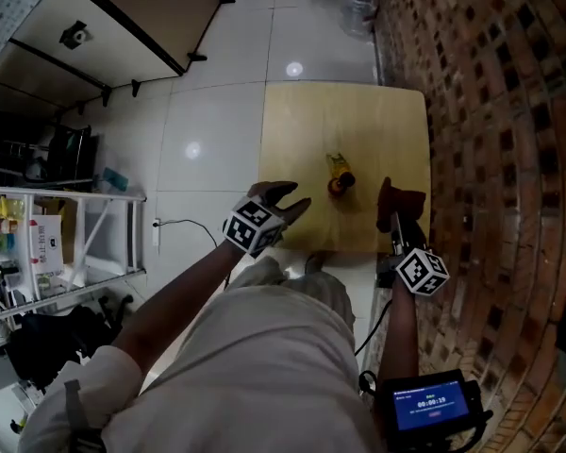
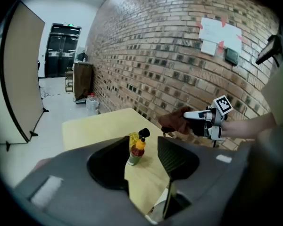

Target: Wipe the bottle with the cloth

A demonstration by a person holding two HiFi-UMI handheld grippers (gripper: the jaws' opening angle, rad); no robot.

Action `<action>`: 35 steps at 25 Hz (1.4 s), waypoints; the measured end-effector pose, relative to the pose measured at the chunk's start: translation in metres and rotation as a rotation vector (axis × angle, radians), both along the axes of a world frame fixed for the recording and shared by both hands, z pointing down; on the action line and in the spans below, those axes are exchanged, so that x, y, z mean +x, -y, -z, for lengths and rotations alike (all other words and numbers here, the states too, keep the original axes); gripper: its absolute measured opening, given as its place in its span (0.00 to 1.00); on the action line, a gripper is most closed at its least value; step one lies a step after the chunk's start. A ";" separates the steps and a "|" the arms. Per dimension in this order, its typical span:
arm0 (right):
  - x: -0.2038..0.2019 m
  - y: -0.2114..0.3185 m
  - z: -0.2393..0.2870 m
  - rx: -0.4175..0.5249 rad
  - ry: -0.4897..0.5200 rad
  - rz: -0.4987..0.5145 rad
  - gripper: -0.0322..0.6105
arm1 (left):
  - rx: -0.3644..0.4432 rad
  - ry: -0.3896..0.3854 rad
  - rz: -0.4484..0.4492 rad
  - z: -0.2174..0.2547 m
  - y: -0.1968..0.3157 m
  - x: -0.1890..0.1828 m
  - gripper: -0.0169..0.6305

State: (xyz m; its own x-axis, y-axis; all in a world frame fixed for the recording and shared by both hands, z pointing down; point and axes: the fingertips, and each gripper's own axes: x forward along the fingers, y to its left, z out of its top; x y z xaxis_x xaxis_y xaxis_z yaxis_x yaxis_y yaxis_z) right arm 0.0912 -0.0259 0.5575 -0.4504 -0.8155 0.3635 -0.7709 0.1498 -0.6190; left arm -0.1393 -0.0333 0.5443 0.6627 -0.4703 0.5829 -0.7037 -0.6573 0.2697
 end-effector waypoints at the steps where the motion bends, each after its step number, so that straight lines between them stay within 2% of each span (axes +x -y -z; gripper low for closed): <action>1: -0.001 0.000 0.014 0.029 0.001 -0.012 0.16 | 0.001 -0.017 0.017 0.005 -0.001 -0.008 0.34; 5: -0.010 -0.009 0.061 0.128 0.011 -0.071 0.16 | 0.054 -0.061 0.057 0.029 -0.003 -0.038 0.34; 8: -0.031 -0.019 0.095 0.188 0.023 -0.098 0.16 | 0.079 -0.092 0.079 0.049 -0.010 -0.063 0.33; 14: -0.081 -0.059 0.165 0.309 0.005 -0.100 0.16 | 0.121 -0.126 0.062 0.079 -0.050 -0.113 0.32; 22: -0.142 -0.144 0.196 0.405 -0.032 -0.121 0.16 | 0.134 -0.123 0.047 0.071 -0.124 -0.182 0.30; 25: -0.147 -0.180 0.187 0.394 -0.062 -0.127 0.16 | 0.093 -0.130 0.032 0.060 -0.153 -0.178 0.30; 29: -0.140 -0.210 0.179 0.387 -0.096 -0.138 0.16 | 0.096 -0.133 -0.001 0.054 -0.176 -0.159 0.29; 35: -0.114 -0.246 0.155 0.323 -0.081 -0.149 0.16 | 0.089 -0.145 0.029 0.058 -0.200 -0.126 0.29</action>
